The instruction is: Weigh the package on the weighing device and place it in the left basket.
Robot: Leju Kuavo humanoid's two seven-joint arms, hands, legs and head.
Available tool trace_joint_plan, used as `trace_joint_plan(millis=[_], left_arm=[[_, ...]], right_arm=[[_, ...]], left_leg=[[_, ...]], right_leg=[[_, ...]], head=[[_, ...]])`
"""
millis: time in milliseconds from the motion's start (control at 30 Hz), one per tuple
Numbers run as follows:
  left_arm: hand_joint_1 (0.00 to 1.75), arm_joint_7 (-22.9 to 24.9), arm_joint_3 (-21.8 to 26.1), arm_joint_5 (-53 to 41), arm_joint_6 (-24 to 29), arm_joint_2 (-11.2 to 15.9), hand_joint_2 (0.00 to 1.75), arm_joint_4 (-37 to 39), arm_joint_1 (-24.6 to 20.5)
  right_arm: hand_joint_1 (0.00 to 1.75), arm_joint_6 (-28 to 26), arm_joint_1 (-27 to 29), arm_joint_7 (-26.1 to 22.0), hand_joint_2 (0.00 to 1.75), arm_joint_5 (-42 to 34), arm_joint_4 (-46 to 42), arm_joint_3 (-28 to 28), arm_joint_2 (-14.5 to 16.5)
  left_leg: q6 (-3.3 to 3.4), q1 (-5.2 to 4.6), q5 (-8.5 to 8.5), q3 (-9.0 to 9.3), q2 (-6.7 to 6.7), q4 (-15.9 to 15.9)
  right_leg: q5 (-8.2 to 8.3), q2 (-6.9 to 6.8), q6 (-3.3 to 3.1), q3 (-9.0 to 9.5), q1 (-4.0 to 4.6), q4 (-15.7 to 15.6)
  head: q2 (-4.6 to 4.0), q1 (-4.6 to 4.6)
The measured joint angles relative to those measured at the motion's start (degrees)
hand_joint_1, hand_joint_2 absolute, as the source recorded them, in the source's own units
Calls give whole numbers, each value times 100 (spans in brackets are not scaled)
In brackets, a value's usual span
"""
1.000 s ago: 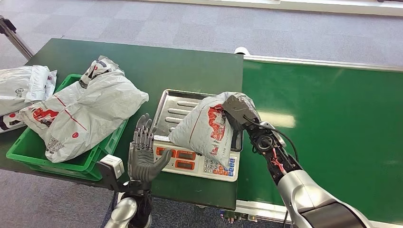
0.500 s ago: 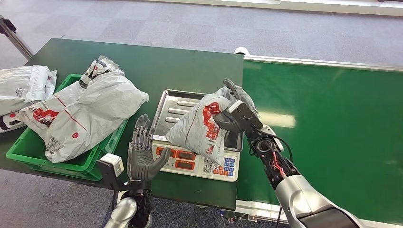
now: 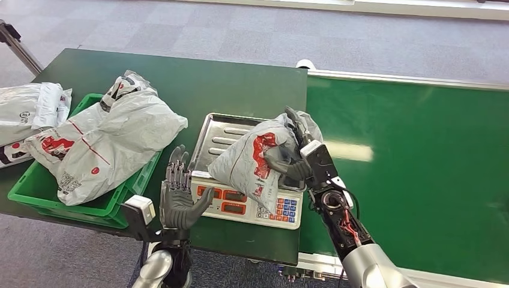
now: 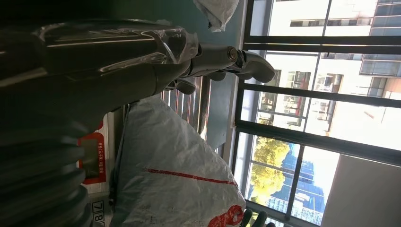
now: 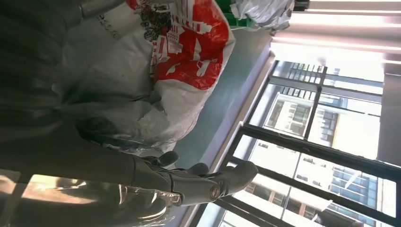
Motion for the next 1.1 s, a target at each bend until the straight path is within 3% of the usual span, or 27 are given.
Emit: trace_joint_plan(millis=[467, 833, 1100], left_arm=[[0, -28, 157, -90, 139, 10, 175, -279, 249], [0, -35, 282, -186, 147, 13, 175, -441, 295], [0, -73, 431, -325, -148, 26, 175, -146, -250]], right_arm=[[0, -2, 1030, 288, 175, -825, -1861, -627, -39], [0, -101, 1885, 468, 175, -944, -3156, -1049, -60], [0, -382, 2212, 692, 175, -719, -3488, -1575, -64]], left_leg=[[-1, 0, -1, 0, -1, 0], [-1, 0, -2, 0, -1, -1], [-1, 0, -2, 1, -1, -1]], right_leg=[[-2, -1, 0, 0, 0, -1], [-3, -1, 0, 0, 0, -1], [-2, -1, 0, 1, -1, -2]], head=[[0, 0], [0, 1], [0, 0]])
